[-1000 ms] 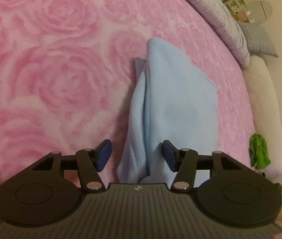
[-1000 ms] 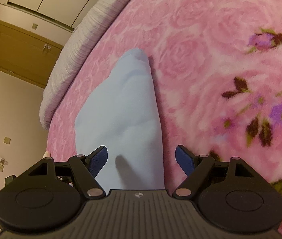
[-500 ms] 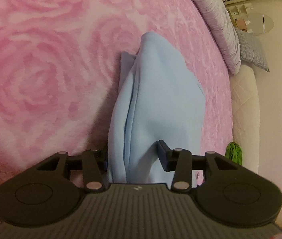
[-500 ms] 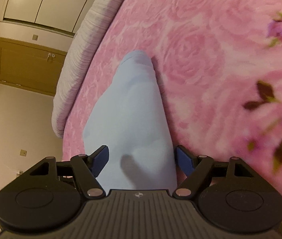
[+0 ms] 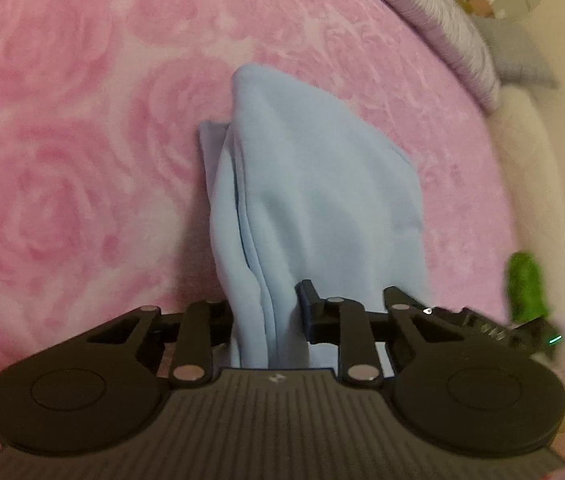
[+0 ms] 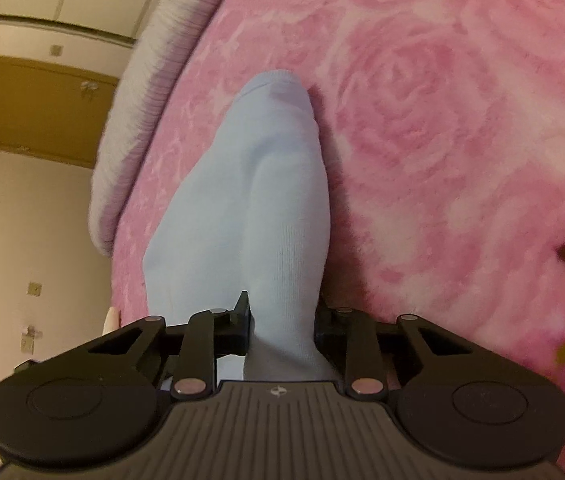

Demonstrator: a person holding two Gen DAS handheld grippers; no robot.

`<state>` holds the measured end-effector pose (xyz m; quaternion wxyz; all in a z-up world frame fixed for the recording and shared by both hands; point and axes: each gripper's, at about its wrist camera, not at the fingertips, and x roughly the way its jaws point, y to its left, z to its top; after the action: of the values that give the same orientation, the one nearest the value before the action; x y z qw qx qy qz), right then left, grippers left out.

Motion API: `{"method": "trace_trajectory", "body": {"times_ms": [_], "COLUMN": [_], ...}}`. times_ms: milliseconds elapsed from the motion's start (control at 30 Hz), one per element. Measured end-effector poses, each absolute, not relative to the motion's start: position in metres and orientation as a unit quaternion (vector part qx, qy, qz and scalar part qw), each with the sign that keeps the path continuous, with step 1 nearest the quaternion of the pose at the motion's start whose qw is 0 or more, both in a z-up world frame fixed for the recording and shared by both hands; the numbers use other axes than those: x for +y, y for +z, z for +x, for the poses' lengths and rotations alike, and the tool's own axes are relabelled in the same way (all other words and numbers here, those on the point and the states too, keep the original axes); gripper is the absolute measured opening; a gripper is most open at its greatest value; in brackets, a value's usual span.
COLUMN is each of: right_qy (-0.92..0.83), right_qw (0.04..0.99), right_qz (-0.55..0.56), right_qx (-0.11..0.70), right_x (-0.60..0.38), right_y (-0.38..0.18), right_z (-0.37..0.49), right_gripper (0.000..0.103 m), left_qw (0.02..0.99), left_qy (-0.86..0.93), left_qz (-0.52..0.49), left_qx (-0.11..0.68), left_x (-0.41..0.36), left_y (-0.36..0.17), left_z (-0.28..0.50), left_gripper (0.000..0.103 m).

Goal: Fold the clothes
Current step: 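Lift the sweatshirt with both grippers and carry it over the cream towel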

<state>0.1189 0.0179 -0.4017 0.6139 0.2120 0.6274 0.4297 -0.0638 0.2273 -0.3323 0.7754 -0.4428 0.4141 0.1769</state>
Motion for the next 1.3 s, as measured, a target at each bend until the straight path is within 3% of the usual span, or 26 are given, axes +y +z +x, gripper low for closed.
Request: {"method": "trace_trajectory", "body": {"times_ms": [233, 600, 867, 1100, 1300], "right_qy": [0.429, 0.450, 0.518, 0.563, 0.564], "right_qw": [0.619, 0.556, 0.497, 0.462, 0.466], "right_qz": [0.178, 0.174, 0.146, 0.129, 0.144], "right_qx": [0.633, 0.677, 0.680, 0.672, 0.666], "right_x": [0.033, 0.078, 0.157, 0.265, 0.369], "right_y": [-0.352, -0.247, -0.181, -0.161, -0.162], "right_z": [0.116, 0.096, 0.031, -0.065, -0.169], "right_gripper": [0.025, 0.025, 0.025, 0.025, 0.025], "left_qw": [0.778, 0.738, 0.713, 0.716, 0.733], "left_qy": [0.221, 0.271, 0.319, 0.351, 0.337], "left_qz": [-0.400, -0.516, -0.562, -0.554, -0.539], "left_qx": [0.430, 0.340, 0.270, 0.238, 0.242], "left_x": [0.212, 0.262, 0.302, 0.388, 0.514], "left_y": [-0.293, -0.198, -0.137, -0.120, -0.115], "left_z": [-0.061, -0.177, -0.277, -0.396, -0.498], "left_gripper": [0.014, 0.012, 0.012, 0.012, 0.012]}}
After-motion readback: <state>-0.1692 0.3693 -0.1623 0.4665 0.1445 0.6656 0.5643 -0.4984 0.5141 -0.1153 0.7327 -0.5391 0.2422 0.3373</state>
